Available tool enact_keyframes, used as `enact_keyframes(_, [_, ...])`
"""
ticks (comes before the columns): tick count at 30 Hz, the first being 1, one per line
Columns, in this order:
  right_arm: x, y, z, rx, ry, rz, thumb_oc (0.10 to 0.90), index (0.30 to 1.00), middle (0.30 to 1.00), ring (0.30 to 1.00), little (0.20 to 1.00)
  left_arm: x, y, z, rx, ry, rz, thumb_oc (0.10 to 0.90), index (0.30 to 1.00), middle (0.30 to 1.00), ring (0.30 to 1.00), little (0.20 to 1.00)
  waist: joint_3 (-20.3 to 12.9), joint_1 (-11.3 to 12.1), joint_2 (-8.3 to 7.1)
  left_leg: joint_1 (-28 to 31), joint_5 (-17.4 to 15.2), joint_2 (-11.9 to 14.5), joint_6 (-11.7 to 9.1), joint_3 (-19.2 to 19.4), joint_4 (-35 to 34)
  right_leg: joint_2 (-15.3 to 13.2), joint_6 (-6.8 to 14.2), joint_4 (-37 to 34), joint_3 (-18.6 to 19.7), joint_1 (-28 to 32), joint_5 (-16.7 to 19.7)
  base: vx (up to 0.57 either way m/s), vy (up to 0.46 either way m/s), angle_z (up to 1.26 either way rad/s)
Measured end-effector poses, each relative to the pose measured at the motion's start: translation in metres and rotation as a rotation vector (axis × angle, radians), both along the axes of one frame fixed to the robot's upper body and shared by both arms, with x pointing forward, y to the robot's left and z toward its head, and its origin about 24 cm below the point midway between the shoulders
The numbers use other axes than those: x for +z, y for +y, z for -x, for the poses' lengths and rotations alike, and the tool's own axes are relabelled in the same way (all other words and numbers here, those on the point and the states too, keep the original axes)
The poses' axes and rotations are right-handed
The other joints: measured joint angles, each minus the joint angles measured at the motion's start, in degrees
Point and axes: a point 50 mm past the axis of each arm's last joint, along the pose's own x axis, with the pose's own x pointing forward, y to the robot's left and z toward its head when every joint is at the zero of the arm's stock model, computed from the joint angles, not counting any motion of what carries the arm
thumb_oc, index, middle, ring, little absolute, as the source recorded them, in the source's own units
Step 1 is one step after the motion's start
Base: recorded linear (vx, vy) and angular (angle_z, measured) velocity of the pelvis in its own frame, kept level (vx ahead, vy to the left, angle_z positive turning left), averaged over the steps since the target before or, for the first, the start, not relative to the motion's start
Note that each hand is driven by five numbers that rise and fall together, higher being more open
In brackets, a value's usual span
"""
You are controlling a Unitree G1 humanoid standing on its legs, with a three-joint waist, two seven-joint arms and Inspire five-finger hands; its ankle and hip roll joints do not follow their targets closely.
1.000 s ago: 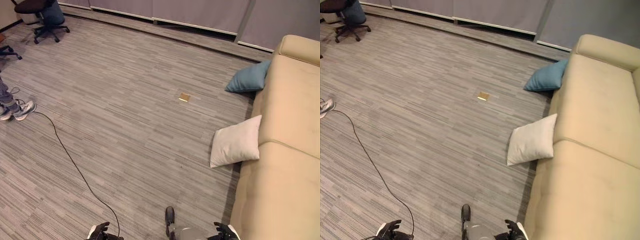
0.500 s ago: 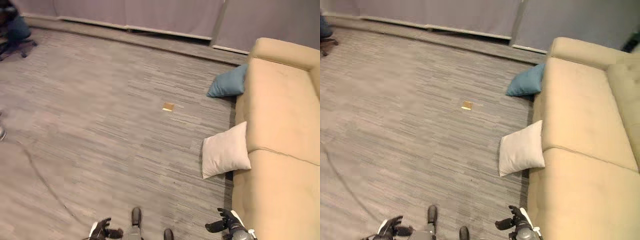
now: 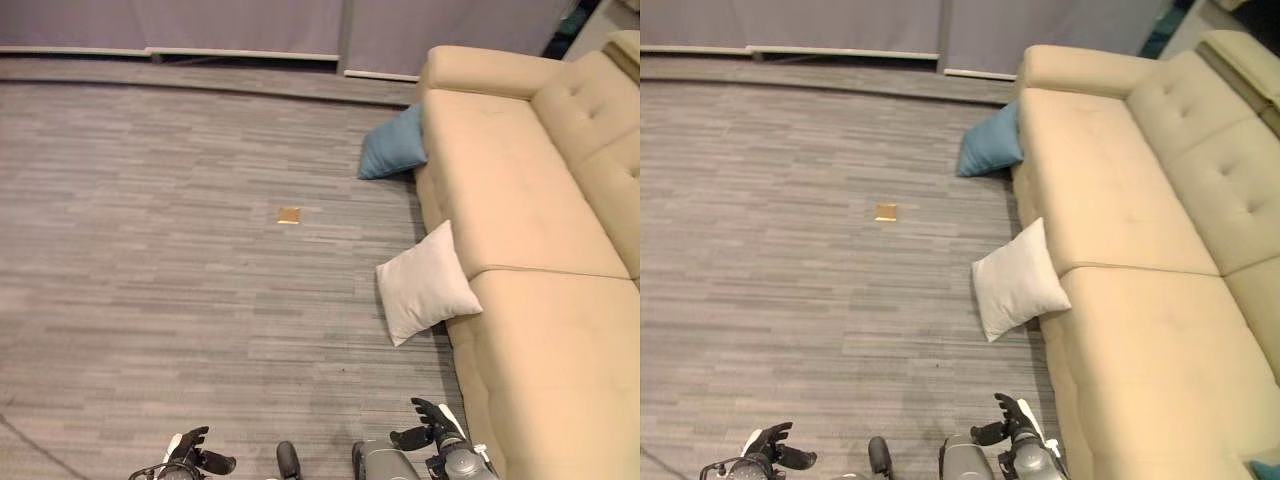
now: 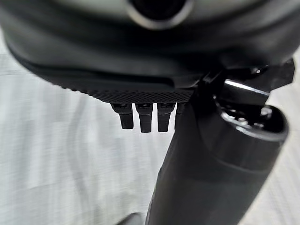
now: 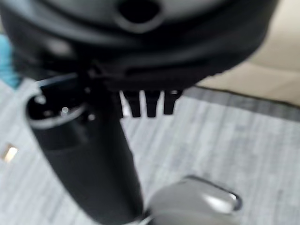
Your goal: Pick up all the scattered cushions and arrange them neatly on the sofa.
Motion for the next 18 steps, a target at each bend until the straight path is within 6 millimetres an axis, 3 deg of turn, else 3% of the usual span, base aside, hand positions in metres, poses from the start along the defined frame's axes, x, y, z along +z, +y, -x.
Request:
enact_keyframes(1, [0.001,-0.001,-0.002,-0.007,-0.003,0.001,0.8,0.9,0.9,0.9,0.9,-0.002,-0.001,0.003,0.004,0.014,0.003,0.8,0.9,0.9,0.9,0.9,-0.4,-0.3,-0.72,0.2,-0.1,0.0,-0.7,1.2,0.1,-0.4,-0.9,-5.2,-4.4,-1.0,4.2,0.32,-0.085,-0.37])
enact_keyframes(3, [-0.002,-0.006,0.006,-0.034,0.022,0.006,0.8,0.9,0.9,0.9,0.9,-0.005,-0.006,0.007,0.005,0.025,0.017,0.8,0.9,0.9,0.9,0.9,-0.4,-0.9,-0.74,2.3,-1.2,0.6,-1.7,1.6,0.2,-0.3,-2.4,-8.8,-7.0,0.7,10.8,0.32,-0.113,-0.25])
enact_keyframes(4, [-0.004,-0.006,0.01,-0.037,0.034,0.007,0.8,0.9,0.9,0.9,0.9,-0.007,-0.008,0.013,0.01,0.043,0.023,0.8,0.9,0.9,0.9,0.9,-0.7,-1.3,-0.19,3.6,-1.8,1.5,-2.7,1.5,0.2,0.7,-3.6,-10.4,-7.9,2.7,13.3,0.28,-0.16,-0.07])
enact_keyframes(5, [-0.005,-0.007,0.014,-0.041,0.044,0.008,0.8,0.9,0.9,0.9,0.9,-0.01,-0.009,0.021,0.014,0.063,0.029,0.8,0.9,0.9,0.9,0.9,-0.9,-1.7,0.54,4.4,-2.1,2.8,-3.6,1.0,0.7,2.1,-5.0,-11.7,-8.4,5.0,13.3,0.28,-0.255,0.09])
enact_keyframes(6, [-0.011,-0.008,0.026,-0.045,0.087,0.01,0.8,0.9,0.9,0.9,0.9,-0.01,-0.008,0.024,0.018,0.07,0.026,0.8,0.9,0.9,0.9,0.9,-1.2,-1.2,-0.35,3.8,-3.3,5.1,-5.6,-0.6,8.0,3.9,-7.3,-15.3,-8.1,9.5,12.5,0.24,-0.255,0.15])
enact_keyframes(8, [-0.013,-0.012,0.034,-0.057,0.113,0.019,0.8,0.9,0.9,0.9,0.9,-0.009,-0.007,0.022,0.034,0.063,0.028,0.8,0.9,0.9,0.9,0.9,-2.6,-0.3,-2.66,-3.0,-3.4,6.6,-6.3,-1.9,24.1,3.4,-9.5,-17.5,-8.0,12.1,12.6,0.17,-0.154,0.0])
enact_keyframes(10, [-0.012,-0.021,0.035,-0.063,0.113,0.043,0.8,0.9,0.9,0.9,0.9,-0.011,-0.011,0.025,0.046,0.06,0.043,0.8,0.9,0.9,0.9,0.9,-2.4,1.5,-2.67,-8.8,-2.8,9.1,-7.8,-3.9,39.1,4.7,-11.5,-18.6,-5.9,14.6,11.9,0.17,-0.027,-0.6])
enact_keyframes(11, [-0.008,-0.028,0.028,-0.051,0.094,0.068,0.8,0.9,0.9,0.9,0.9,-0.011,-0.011,0.024,0.054,0.055,0.046,0.8,0.9,0.9,0.9,0.9,-2.6,1.4,-2.33,-10.7,-4.2,9.6,-8.3,-6.7,40.7,6.1,-12.0,-20.0,-5.1,17.0,11.4,0.28,0.005,-0.63])
enact_keyframes(13, [-0.005,-0.034,0.023,-0.052,0.083,0.083,0.8,0.9,0.9,0.9,0.9,-0.009,-0.013,0.015,0.047,0.031,0.05,0.8,0.9,0.9,0.9,0.9,-2.6,1.2,-2.58,-12.2,-4.4,8.9,-8.0,-8.1,36.4,6.6,-12.2,-21.3,-4.2,18.7,10.7,0.29,0.048,-0.32])
enact_keyframes(16, [-0.007,-0.038,0.027,-0.06,0.114,0.097,0.8,0.9,0.9,0.9,0.9,-0.005,-0.016,0.003,0.024,-0.012,0.069,0.8,0.9,0.9,0.9,0.9,-2.2,1.3,-3.79,-11.5,-3.6,7.8,-8.3,-6.8,21.4,7.1,-12.2,-24.2,-3.2,22.0,10.6,0.23,0.085,-0.25])
enact_keyframes(17, [-0.007,-0.039,0.028,-0.061,0.122,0.101,0.8,0.9,0.9,0.9,0.9,-0.005,-0.017,0.003,0.016,-0.011,0.072,0.8,0.9,0.9,0.9,0.9,-2.1,1.6,-3.85,-12.3,-2.6,8.1,-9.1,-6.6,16.3,7.8,-11.3,-24.2,-2.7,22.8,10.1,0.33,0.158,-0.35])
enact_keyframes(18, [-0.009,-0.04,0.033,-0.067,0.144,0.109,0.8,0.9,0.9,0.9,0.9,-0.007,-0.019,0.003,-0.003,0.004,0.075,0.8,0.9,0.9,0.9,0.9,-2.2,1.5,-3.97,-13.3,1.1,7.9,-10.4,-8.0,8.1,8.4,-9.1,-24.2,-1.9,24.2,8.2,0.23,0.124,-0.34])
